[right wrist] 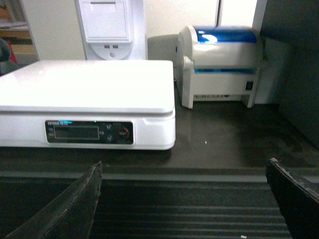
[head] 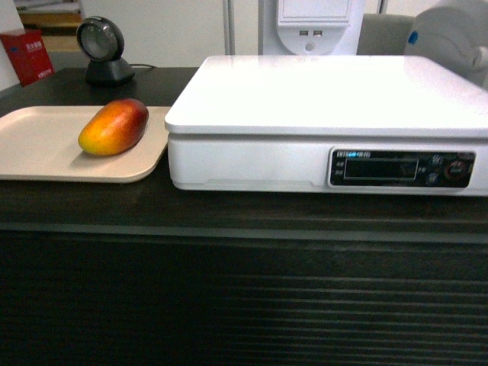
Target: Place dark red mango on scale at checkout
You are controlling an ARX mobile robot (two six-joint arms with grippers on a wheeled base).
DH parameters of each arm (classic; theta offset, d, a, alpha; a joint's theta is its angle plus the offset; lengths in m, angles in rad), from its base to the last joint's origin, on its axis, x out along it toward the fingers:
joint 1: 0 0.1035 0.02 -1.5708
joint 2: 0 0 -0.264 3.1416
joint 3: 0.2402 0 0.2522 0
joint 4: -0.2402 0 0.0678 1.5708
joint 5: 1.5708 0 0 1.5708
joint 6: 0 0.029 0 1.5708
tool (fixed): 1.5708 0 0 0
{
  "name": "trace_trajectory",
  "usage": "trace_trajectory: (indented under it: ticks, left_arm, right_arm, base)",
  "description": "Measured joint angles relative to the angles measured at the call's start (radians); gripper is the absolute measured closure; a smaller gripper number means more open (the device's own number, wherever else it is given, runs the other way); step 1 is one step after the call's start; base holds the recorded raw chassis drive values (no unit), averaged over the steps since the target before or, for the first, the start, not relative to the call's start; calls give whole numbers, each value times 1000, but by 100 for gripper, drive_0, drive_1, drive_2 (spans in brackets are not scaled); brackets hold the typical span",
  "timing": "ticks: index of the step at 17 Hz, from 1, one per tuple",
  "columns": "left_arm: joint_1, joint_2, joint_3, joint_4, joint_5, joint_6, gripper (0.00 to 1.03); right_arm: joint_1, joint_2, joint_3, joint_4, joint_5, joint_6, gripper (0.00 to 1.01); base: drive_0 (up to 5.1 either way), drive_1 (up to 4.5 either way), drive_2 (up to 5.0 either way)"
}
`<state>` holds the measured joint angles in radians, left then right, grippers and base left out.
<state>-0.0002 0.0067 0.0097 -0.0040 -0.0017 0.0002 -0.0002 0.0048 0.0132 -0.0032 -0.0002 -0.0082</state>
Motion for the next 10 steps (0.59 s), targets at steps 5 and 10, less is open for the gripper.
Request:
trace_trajectory:
  ticks: [5,10]
  left_arm:
    - [0,0,2,8,2,0,5]
    - [0,0,0,0,1,0,5]
  right_arm:
    - [0,0,0,6,0,0,3]
    - [0,0,0,0,0,0,3]
  base:
    - [0,0,0]
    - [0,0,0]
